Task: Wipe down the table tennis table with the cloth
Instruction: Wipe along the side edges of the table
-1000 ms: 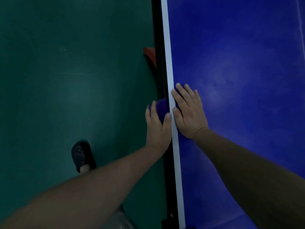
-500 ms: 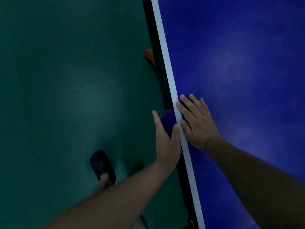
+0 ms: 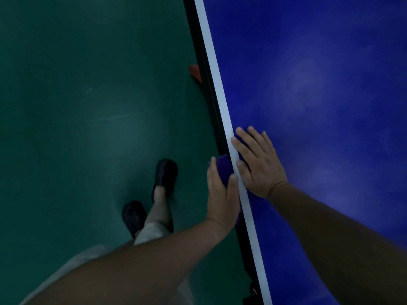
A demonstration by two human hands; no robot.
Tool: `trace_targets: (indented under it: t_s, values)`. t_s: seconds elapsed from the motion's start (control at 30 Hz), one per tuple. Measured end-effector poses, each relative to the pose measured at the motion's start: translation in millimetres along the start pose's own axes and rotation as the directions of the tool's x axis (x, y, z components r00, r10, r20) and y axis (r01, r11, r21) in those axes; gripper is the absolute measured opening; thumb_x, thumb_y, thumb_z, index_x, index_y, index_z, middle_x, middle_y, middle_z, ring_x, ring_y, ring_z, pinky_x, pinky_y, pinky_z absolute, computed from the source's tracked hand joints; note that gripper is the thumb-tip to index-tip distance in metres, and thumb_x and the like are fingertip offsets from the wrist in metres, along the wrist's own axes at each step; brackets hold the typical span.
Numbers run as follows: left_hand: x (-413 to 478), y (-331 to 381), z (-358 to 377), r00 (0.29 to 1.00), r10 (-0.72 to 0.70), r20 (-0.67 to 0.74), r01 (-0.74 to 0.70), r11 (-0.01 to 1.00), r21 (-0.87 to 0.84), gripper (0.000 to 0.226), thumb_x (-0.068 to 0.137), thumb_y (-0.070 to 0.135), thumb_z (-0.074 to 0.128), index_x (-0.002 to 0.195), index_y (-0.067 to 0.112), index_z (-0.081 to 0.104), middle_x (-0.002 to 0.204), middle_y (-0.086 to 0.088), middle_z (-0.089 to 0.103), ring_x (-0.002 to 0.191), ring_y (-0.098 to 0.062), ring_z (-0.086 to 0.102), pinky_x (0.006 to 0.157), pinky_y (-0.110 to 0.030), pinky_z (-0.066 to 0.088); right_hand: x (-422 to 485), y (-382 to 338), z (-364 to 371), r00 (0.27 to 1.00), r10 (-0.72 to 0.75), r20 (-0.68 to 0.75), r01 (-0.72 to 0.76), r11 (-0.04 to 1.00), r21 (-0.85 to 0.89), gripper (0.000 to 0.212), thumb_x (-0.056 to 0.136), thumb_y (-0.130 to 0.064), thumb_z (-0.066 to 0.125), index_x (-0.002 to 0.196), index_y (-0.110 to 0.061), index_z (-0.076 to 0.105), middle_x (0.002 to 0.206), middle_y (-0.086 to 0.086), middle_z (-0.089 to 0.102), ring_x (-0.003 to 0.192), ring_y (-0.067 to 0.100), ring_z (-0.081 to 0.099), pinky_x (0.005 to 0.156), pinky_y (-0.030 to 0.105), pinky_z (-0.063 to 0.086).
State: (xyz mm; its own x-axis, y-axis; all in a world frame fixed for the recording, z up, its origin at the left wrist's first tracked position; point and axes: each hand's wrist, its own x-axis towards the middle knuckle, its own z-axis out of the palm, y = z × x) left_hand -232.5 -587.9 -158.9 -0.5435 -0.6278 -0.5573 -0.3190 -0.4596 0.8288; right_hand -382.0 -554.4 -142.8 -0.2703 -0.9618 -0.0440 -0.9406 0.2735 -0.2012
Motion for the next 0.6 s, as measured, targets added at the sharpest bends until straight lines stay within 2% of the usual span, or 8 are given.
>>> trace_targets:
  t_s: [0.1, 0.23, 0.3, 0.37, 0.43, 0.53, 0.6]
  values:
    - [51, 32, -11, 0.997, 0.06, -0.054, -0.059, 0.998, 0.022, 0.075, 0.096, 0.056, 0.041, 0.159, 0.032, 0.009, 0.165, 0.007, 0.016, 0.15, -0.005, 0.018, 0.123, -0.039, 0.022, 1, 1, -1, 1.0, 0.003, 0.004, -0.003, 1.0, 0.003, 0.053, 0.102, -0.029, 0.039, 0.153, -0.014, 0.039, 0.164, 0.005, 0.03, 0.154, 0.027, 0.02, 0.125, 0.053, 0.015]
    - [72, 47, -18, 0.995, 0.097, -0.039, -0.095, 0.994, 0.046, 0.072, 0.097, 0.056, 0.04, 0.158, 0.038, 0.006, 0.165, 0.009, 0.015, 0.149, -0.004, 0.021, 0.121, -0.036, 0.027, 3, -2, -6, 0.999, 0.017, 0.035, -0.017, 1.0, 0.024, 0.054, 0.1, -0.031, 0.041, 0.153, -0.018, 0.038, 0.163, 0.003, 0.031, 0.153, 0.026, 0.022, 0.125, 0.052, 0.014]
    - [57, 37, -17, 0.998, 0.06, 0.008, -0.06, 0.995, 0.081, 0.072, 0.097, 0.055, 0.039, 0.157, 0.04, 0.002, 0.166, 0.012, 0.012, 0.149, -0.003, 0.02, 0.121, -0.037, 0.028, 7, -2, -10, 0.998, 0.037, 0.055, -0.04, 0.998, 0.054, 0.05, 0.099, -0.033, 0.044, 0.147, -0.018, 0.045, 0.159, 0.004, 0.039, 0.149, 0.027, 0.03, 0.122, 0.052, 0.02]
    - [43, 29, -13, 0.999, 0.044, 0.015, -0.045, 0.994, 0.095, 0.072, 0.097, 0.052, 0.039, 0.157, 0.041, 0.0, 0.166, 0.01, 0.011, 0.15, -0.004, 0.018, 0.122, -0.04, 0.028, 19, 5, -19, 0.998, 0.006, 0.063, -0.01, 0.997, 0.077, 0.044, 0.098, -0.034, 0.046, 0.137, -0.015, 0.053, 0.15, 0.006, 0.048, 0.139, 0.028, 0.042, 0.113, 0.053, 0.033]
    - [54, 38, -13, 0.999, 0.036, -0.025, -0.033, 0.995, 0.096, 0.07, 0.098, 0.051, 0.04, 0.153, 0.045, -0.002, 0.166, 0.01, 0.012, 0.151, -0.004, 0.016, 0.122, -0.041, 0.025, 56, 23, -31, 0.994, -0.075, 0.076, 0.069, 0.994, 0.08, 0.042, 0.098, -0.031, 0.047, 0.133, -0.011, 0.057, 0.147, 0.009, 0.051, 0.134, 0.029, 0.047, 0.112, 0.052, 0.036]
    - [101, 69, -19, 0.997, 0.045, -0.068, -0.038, 0.994, 0.102, 0.07, 0.101, 0.053, 0.041, 0.154, 0.043, -0.004, 0.167, 0.009, 0.011, 0.151, -0.005, 0.014, 0.123, -0.043, 0.023, 130, 51, -46, 0.983, -0.151, 0.106, 0.15, 0.989, 0.02, 0.046, 0.1, -0.031, 0.045, 0.137, -0.005, 0.056, 0.153, 0.013, 0.046, 0.142, 0.033, 0.039, 0.119, 0.052, 0.03]
    - [142, 98, -29, 0.99, 0.077, -0.115, -0.066, 0.993, 0.097, 0.078, 0.1, 0.054, 0.044, 0.157, 0.037, -0.006, 0.166, 0.007, 0.016, 0.149, -0.011, 0.024, 0.121, -0.044, 0.029, 181, 64, -51, 0.979, -0.182, 0.096, 0.184, 0.983, -0.007, 0.048, 0.101, -0.031, 0.044, 0.14, -0.003, 0.054, 0.156, 0.014, 0.041, 0.146, 0.034, 0.033, 0.121, 0.054, 0.027]
